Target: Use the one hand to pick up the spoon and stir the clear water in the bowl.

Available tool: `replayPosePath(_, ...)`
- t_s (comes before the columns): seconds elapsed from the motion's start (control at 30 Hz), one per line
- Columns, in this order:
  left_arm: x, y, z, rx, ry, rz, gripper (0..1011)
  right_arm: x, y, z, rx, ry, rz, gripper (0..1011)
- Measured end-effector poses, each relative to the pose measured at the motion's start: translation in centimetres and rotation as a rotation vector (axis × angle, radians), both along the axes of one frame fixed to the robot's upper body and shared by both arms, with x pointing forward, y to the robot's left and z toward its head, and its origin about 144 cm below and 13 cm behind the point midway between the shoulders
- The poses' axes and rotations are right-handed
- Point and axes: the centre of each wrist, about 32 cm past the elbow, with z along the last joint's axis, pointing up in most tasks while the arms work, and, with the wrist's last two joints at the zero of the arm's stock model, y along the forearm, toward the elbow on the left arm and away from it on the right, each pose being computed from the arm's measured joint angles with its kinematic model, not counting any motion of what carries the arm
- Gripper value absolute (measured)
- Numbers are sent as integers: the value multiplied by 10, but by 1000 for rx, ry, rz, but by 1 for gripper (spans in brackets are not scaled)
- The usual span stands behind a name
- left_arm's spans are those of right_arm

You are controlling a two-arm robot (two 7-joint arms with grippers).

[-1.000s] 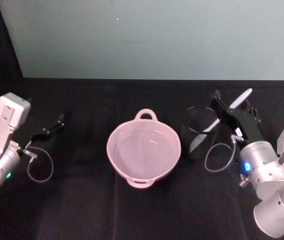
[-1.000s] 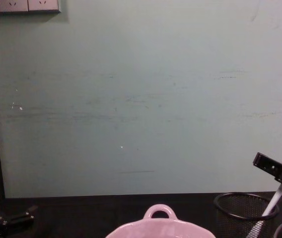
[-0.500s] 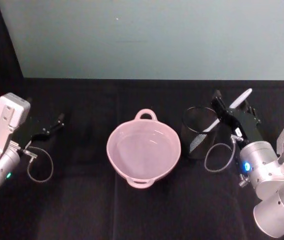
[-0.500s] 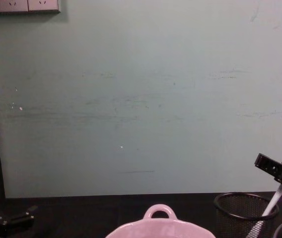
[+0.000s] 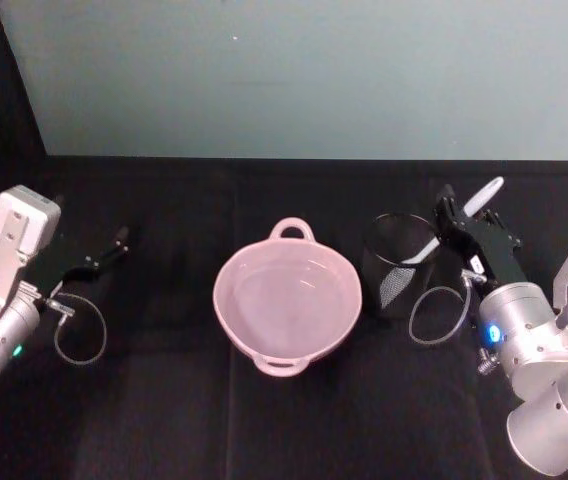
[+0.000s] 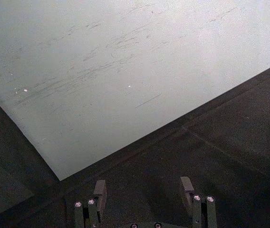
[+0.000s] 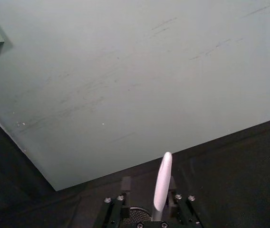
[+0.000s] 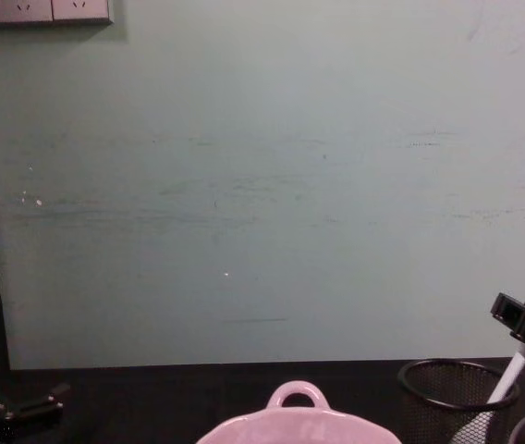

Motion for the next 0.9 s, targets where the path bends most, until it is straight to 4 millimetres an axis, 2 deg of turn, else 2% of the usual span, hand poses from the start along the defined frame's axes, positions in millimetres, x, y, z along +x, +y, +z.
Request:
replayPosePath(0.17, 0, 0, 0, 0, 0, 0, 1011, 0, 0, 0, 0, -1, 0, 316)
replayPosePath(0.2, 0, 0, 0, 0, 0, 0, 1011, 0, 0, 0, 0, -1, 0, 256)
replayPosePath(0.27, 0, 0, 0, 0, 0, 0, 1011, 0, 0, 0, 0, -1, -1, 217)
replayPosePath(0.3, 0, 0, 0, 0, 0, 0, 1011, 0, 0, 0, 0, -1, -1, 162)
replayPosePath(0.37, 0, 0, 0, 0, 0, 0, 1011, 0, 0, 0, 0, -1, -1, 130)
replayPosePath(0.7, 0, 0, 0, 0, 0, 0, 1011, 0, -1, 0, -2, -3, 3, 119)
replayPosePath(0.9, 0, 0, 0, 0, 0, 0, 1011, 0, -19, 9, -56, -28, 81, 119)
